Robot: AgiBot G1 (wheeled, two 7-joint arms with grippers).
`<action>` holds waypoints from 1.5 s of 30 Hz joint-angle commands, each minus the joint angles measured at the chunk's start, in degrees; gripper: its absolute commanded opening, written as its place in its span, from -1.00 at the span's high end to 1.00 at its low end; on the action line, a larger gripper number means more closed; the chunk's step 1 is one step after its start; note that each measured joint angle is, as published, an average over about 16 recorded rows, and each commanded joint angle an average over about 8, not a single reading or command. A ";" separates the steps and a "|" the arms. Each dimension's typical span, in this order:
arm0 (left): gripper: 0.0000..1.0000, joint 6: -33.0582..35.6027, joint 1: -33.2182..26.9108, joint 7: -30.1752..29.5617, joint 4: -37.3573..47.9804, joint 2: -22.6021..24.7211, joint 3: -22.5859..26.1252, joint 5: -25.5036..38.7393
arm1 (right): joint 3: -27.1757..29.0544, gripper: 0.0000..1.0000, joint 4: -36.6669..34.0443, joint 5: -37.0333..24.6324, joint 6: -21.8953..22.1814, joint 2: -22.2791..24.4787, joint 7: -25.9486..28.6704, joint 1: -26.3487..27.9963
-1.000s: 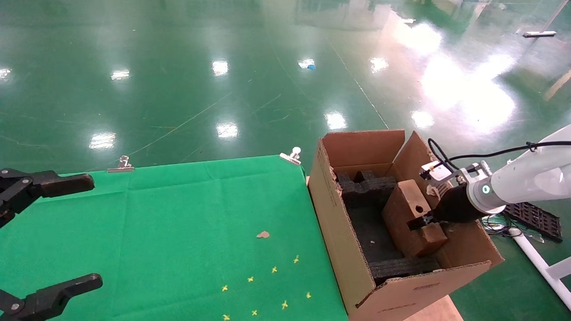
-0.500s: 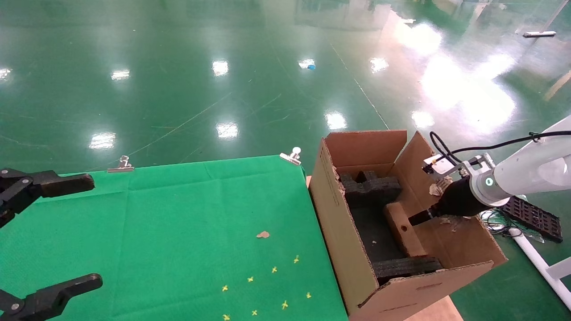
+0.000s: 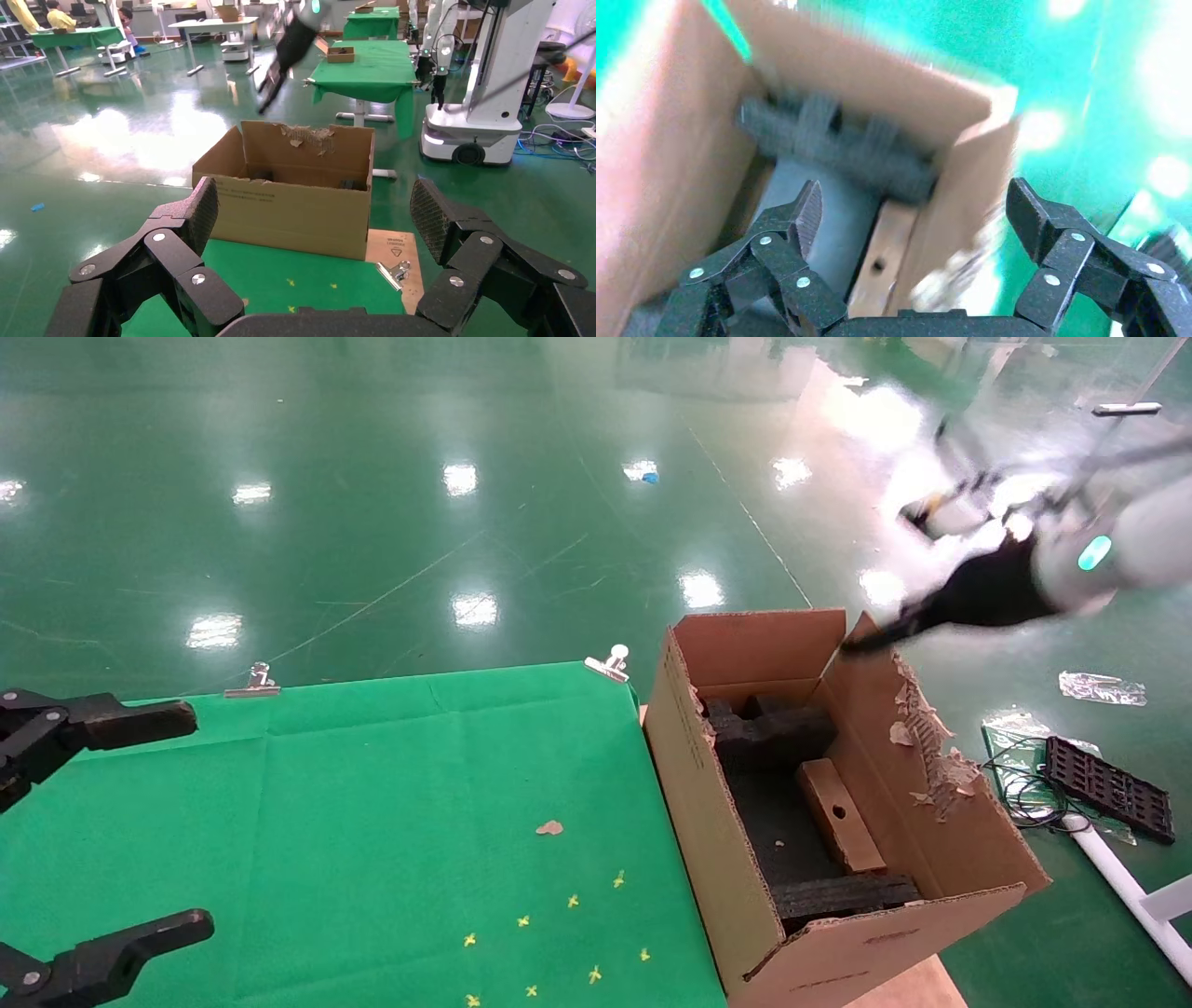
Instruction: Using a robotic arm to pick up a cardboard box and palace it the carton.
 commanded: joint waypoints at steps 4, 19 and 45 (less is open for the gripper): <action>-1.00 0.00 0.00 0.01 0.00 0.00 0.01 -0.01 | 1.87 -1.00 1.99 2.26 0.01 2.16 -5.27 5.96; -1.00 -0.01 0.00 0.03 0.05 -0.01 0.03 -0.03 | 8.97 -1.00 9.32 6.62 1.37 5.03 -10.90 3.34; -1.00 -0.02 -0.03 0.06 0.07 -0.03 0.09 -0.06 | 37.21 -1.00 37.18 17.54 -8.40 8.17 -12.76 -24.71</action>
